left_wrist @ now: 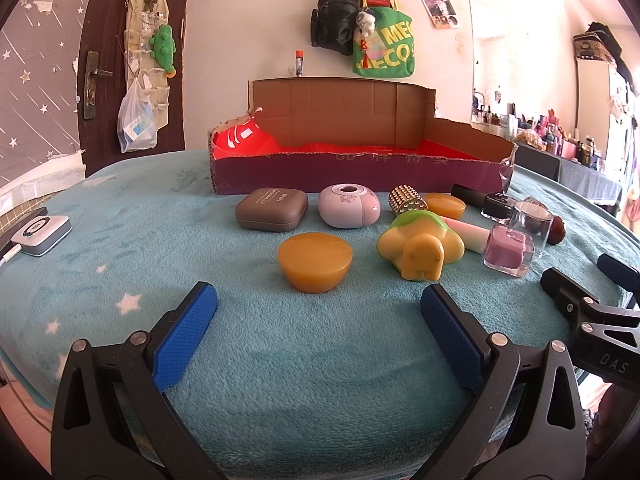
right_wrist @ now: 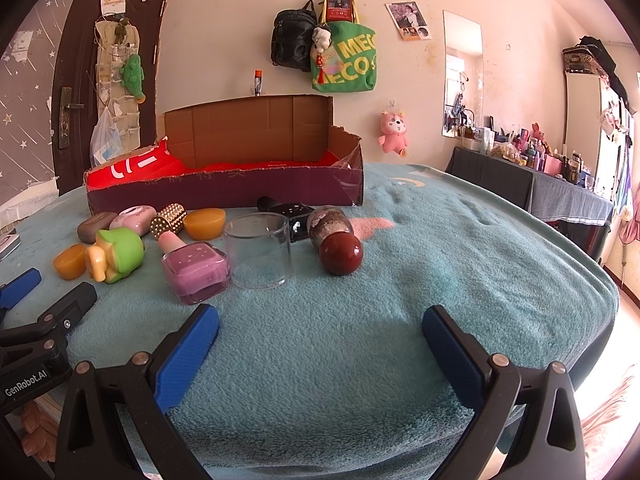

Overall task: Organize rigid objects
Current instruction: 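Grasp the orange round disc with the left tool while the right tool grasps the red-capped glass bottle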

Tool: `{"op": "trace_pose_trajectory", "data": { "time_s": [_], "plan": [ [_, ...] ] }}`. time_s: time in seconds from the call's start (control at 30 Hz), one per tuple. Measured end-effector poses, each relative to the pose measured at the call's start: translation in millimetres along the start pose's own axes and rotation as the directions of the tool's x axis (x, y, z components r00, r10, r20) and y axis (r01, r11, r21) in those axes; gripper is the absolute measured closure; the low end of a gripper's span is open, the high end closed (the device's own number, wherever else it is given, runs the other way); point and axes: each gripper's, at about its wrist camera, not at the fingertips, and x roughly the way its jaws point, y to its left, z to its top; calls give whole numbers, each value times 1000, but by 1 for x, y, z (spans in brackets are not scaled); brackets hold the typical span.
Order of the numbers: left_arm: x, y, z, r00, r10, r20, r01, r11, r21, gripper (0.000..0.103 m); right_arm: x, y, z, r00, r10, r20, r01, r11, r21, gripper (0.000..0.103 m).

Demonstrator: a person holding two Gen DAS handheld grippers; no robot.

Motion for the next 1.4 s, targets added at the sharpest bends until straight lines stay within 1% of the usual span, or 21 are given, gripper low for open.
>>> {"op": "trace_pose_trajectory", "data": {
  "time_s": [0.2,0.27,0.37,0.57,0.63,0.73,0.87,0.97,1.07,1.13,1.2,1.3,1.37,1.4],
  "plan": [
    [2,1,8,1000,-20,-22,21,1000,14,0,0,1,0,1000,7,-16,-7,1000,-6,0],
    [-2,-1,16,1000,-26,-8,26,999,20,0,-1,-1,9,1000,15,-20,-16,1000,-11,0],
    [-4,3,24,1000,-24,8,24,999,31,0,-3,-1,17,1000,5,-3,-5,1000,-18,0],
    [5,10,40,996,-48,-75,50,998,23,0,-5,-7,36,1000,-2,24,2,1000,-3,0],
    [8,14,43,993,-55,-100,57,998,25,0,-2,-11,44,1000,-8,18,8,1000,4,0],
    [14,20,50,987,-59,-148,64,998,29,0,7,-18,56,1000,-23,-19,23,1000,8,0],
    [23,28,54,973,-74,-217,78,997,12,0,20,-35,68,997,-22,-72,25,999,46,0],
    [26,28,55,966,-75,-246,85,996,30,0,31,-44,75,993,-19,-114,26,998,62,0],
    [27,27,56,959,-83,-270,100,994,50,1,46,-47,76,986,-15,-166,23,998,50,0],
    [29,27,57,954,-89,-286,109,992,56,4,53,-48,76,981,-4,-196,13,999,47,7],
    [30,27,57,950,-95,-298,115,992,51,7,61,-47,75,974,10,-228,0,999,41,10],
    [37,28,58,939,-103,-328,123,992,40,18,67,-45,74,967,49,-251,-40,998,41,12],
    [41,29,57,929,-110,-353,127,992,26,24,70,-42,75,965,53,-258,-48,998,26,14],
    [43,30,56,926,-111,-360,128,992,23,28,71,-40,75,963,62,-262,-59,998,20,18]
  ]
}}
